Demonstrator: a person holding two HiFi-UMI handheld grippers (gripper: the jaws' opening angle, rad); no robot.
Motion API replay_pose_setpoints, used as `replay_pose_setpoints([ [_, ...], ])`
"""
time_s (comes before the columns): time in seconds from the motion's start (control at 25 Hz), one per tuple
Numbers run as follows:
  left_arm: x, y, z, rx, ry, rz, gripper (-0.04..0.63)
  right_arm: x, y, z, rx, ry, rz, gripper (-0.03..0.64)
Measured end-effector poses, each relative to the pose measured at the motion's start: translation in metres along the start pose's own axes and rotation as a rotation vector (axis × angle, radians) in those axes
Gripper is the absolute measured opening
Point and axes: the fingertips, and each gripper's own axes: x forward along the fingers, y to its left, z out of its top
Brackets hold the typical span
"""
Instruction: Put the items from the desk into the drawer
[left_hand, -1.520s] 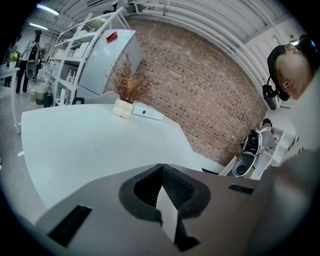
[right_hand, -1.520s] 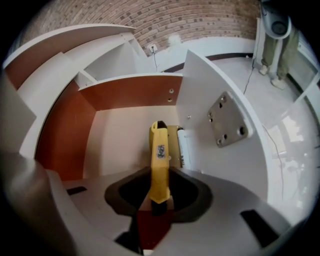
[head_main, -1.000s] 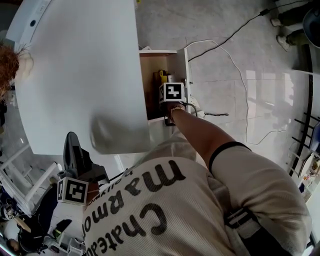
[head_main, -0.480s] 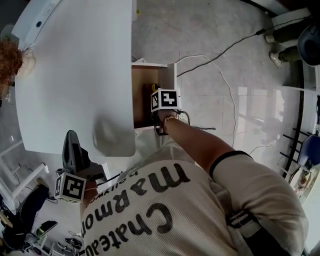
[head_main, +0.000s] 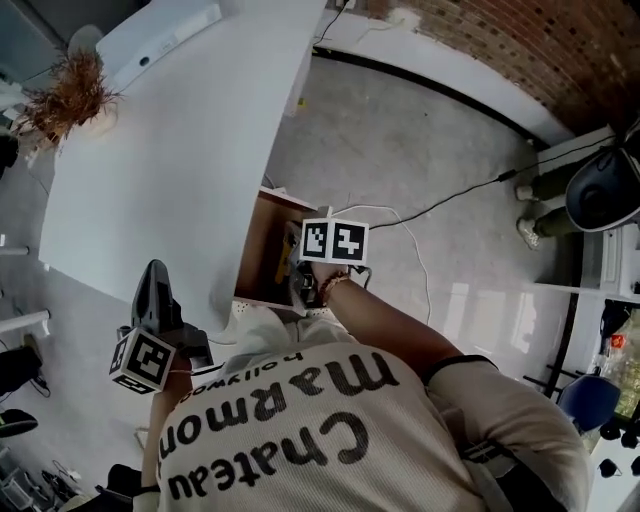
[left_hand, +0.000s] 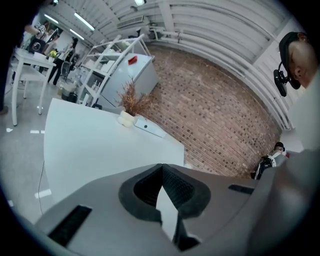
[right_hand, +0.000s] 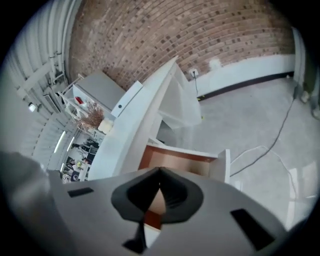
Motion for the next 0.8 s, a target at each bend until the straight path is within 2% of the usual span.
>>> replay_pose_setpoints([
  [0.24,-0.012,-0.031,0.003,-0.007,-0.076,0.002,0.002,-0.045,0.026,0.041,-0.051,-0.089,0.100,0.003],
  [0.48,-0.024,-0.044,0.012,-0.025,-0.133,0.043,0.002,-0.085,0.062,0.087,-0.135,-0.199,0.178,0.003],
  [0.8,-0.021,-0.075,0.035,0.003,-0.176,-0.013,0.002,-0.127,0.123,0.128,-0.259,-0.313,0.278,0.003],
])
